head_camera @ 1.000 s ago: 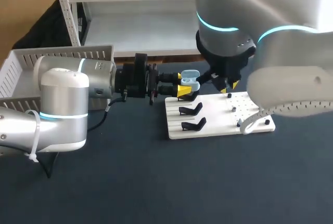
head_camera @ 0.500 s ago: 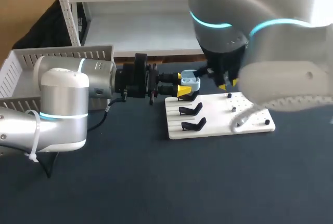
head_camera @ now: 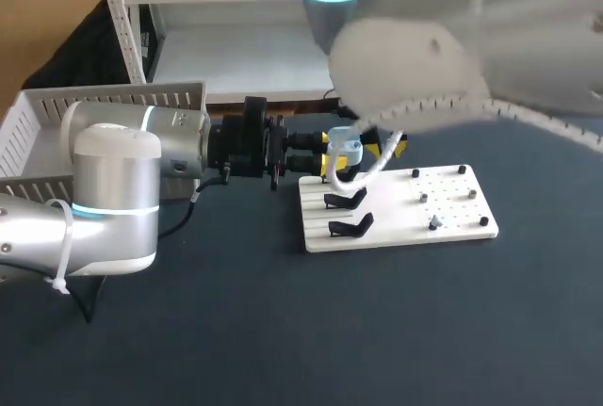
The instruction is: Pick up each earbud case from the left stands, insert the matching earbuds, close the lid, and place the case in the box.
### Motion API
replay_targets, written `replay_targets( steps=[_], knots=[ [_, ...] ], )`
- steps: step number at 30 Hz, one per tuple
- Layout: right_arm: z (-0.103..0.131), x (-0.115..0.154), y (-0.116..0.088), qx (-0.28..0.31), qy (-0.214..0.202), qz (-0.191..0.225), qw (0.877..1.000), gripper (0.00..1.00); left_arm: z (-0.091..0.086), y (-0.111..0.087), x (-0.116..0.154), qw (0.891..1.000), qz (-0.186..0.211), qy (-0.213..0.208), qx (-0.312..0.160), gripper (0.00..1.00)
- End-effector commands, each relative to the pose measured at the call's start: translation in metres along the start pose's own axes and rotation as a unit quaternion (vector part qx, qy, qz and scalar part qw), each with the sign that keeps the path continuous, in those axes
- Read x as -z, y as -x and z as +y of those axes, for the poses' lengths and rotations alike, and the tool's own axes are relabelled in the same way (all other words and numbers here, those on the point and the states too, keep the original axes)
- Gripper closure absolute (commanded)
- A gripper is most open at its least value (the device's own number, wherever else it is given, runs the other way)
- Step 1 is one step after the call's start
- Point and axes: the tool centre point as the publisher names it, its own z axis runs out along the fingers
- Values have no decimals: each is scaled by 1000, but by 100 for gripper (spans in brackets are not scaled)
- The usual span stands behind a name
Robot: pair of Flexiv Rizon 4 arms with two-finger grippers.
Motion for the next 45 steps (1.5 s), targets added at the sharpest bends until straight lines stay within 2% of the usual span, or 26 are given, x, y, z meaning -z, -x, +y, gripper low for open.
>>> replay_targets(
  steps=[1,9,16,20,45],
  knots=[
    [1,1,7,1,-2,44,999,100,1,-1,0,1000,-2,-1,-1,100],
    [2,1,8,-7,1,49,999,100,1,-1,0,1000,-2,-1,-1,100],
    [23,12,16,-73,75,45,993,100,1,-1,0,1000,-2,-1,-1,100],
    [30,10,21,-73,86,44,993,100,1,-1,0,1000,-2,-1,-1,100],
    [46,3,37,-62,46,74,994,100,1,-1,0,1000,-2,-1,-1,100]
  ],
)
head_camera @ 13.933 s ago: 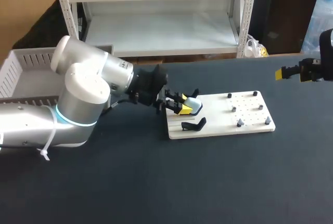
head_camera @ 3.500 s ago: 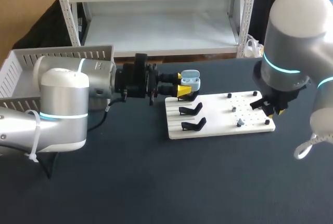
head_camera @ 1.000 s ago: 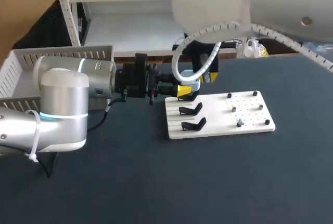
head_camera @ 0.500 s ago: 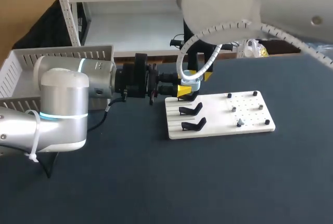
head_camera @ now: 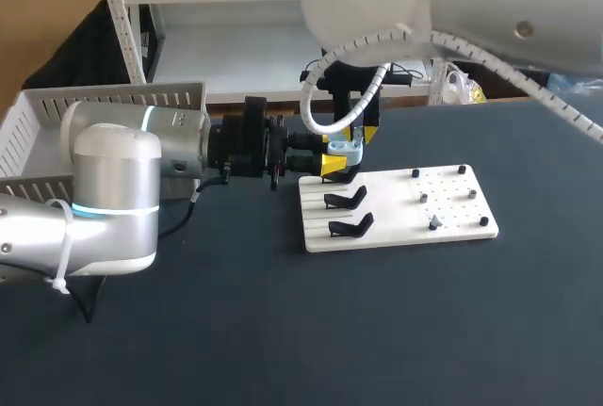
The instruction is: Pick up each earbud case from the left stands, insert the matching earbuds, close the lid, and place the case in the box.
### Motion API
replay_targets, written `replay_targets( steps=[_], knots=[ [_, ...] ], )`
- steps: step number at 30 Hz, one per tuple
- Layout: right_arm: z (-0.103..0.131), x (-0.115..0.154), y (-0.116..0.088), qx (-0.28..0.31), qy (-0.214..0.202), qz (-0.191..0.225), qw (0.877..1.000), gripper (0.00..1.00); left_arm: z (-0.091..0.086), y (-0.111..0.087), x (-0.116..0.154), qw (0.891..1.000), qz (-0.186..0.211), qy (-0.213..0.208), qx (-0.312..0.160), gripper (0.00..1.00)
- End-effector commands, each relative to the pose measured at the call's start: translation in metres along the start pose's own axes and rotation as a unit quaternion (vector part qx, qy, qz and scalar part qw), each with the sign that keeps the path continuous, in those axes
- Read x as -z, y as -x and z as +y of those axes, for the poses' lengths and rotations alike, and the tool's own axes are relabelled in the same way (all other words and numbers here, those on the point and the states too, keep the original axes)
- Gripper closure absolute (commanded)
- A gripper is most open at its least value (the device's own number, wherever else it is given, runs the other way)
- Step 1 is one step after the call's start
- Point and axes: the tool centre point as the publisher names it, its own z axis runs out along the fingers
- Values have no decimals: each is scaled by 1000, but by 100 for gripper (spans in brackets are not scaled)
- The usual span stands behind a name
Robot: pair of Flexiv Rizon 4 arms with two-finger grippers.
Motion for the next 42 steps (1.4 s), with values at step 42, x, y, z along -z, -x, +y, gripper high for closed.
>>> replay_targets(
  steps=[42],
  knots=[
    [-10,-9,-2,4,-7,19,1000,100,-9,-1,-12,1000,-2,14,-13,100]
  ],
)
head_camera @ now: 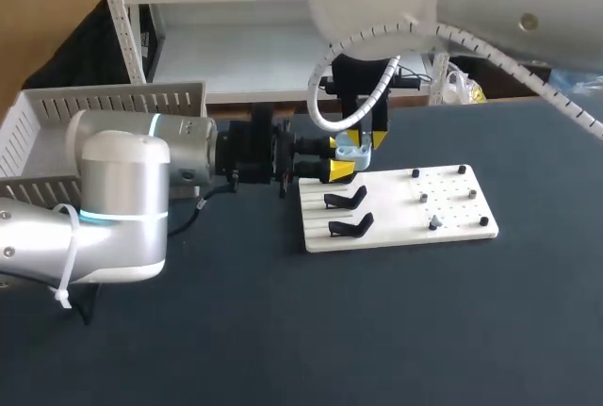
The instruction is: Pick up each earbud case from the left stands, insert the matching earbuds, close the lid, and place the case in the box.
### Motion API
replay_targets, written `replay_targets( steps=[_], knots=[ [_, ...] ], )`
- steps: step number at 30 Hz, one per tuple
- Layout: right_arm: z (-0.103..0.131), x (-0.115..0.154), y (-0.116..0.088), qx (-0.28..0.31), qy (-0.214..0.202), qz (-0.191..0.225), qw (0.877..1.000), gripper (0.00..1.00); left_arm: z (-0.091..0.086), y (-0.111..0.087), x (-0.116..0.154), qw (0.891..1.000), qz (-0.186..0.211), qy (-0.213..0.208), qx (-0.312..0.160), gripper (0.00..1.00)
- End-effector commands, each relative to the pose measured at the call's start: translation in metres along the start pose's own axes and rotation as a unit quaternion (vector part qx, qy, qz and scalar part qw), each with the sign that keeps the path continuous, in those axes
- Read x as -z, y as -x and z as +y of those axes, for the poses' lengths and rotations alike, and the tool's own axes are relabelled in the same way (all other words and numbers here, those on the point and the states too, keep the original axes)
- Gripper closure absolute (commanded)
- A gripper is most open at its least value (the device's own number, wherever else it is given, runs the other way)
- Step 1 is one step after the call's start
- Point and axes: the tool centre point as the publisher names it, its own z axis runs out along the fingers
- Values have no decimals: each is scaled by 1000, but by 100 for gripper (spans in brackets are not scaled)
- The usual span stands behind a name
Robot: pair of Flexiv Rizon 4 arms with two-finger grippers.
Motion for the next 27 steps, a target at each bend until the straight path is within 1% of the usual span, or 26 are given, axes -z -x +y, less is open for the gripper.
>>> replay_targets(
  steps=[1,10,27],
  knots=[
    [3,-2,3,-1,0,1,1000,100,-1,-1,-1,1000,-1,4,-1,100],
    [5,-6,8,-10,-1,-3,1000,100,-1,-1,-1,1000,-1,4,-1,100],
    [7,-9,11,-19,-11,-4,1000,100,-1,-1,-1,1000,-1,4,-1,100]
  ],
)
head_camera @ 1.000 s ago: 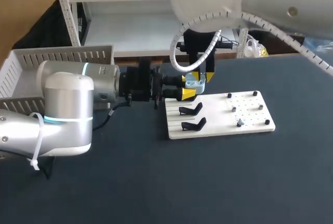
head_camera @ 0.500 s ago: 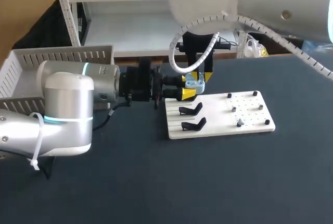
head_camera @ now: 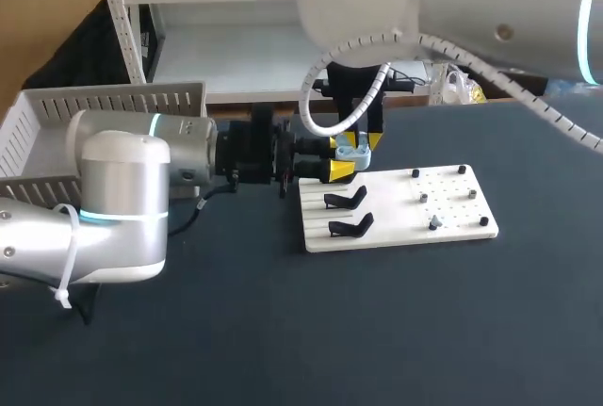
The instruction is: Pick up each earbud case from the left stands, insert the matching earbuds, close the lid, and place the case in the box.
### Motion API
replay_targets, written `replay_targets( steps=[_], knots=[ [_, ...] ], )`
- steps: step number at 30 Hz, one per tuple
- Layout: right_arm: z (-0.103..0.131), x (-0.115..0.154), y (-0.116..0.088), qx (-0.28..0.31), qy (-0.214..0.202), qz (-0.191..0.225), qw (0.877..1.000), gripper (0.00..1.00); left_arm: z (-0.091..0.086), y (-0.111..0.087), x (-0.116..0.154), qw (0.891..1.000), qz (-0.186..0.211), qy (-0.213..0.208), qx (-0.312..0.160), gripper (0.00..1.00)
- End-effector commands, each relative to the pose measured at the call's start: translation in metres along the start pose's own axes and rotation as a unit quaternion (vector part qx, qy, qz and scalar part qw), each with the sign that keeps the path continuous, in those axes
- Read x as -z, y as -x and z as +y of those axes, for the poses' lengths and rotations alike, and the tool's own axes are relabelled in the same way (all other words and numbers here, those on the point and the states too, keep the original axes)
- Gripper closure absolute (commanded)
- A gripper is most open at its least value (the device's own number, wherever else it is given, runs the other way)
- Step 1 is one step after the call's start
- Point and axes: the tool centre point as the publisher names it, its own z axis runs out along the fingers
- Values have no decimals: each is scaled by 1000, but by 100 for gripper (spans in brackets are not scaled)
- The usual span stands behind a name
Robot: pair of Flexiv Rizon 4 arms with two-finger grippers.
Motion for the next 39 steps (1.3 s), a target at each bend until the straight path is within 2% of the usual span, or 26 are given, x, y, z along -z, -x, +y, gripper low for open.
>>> replay_targets(
  steps=[1,19,21,25,26,32,39],
  knots=[
    [1,0,1,-3,-4,0,1000,100,-1,-1,-1,1000,-1,3,-1,100],
    [0,-7,3,-16,-14,10,1000,100,-1,-1,-1,1000,-1,3,-1,100],
    [1,-7,3,-17,-14,12,1000,90,-1,-1,-1,1000,-1,3,-1,100],
    [1,-8,4,-19,-11,14,1000,79,-1,-1,-1,1000,-1,3,-1,100],
    [1,-8,4,-19,-11,14,1000,73,-1,-1,-1,1000,-1,3,-1,100],
    [2,-7,4,-20,-5,16,1000,65,-1,-1,-1,1000,-1,3,-1,100],
    [-1,-2,2,-20,3,15,1000,64,-1,-1,-1,1000,-1,3,-1,100]
  ],
)
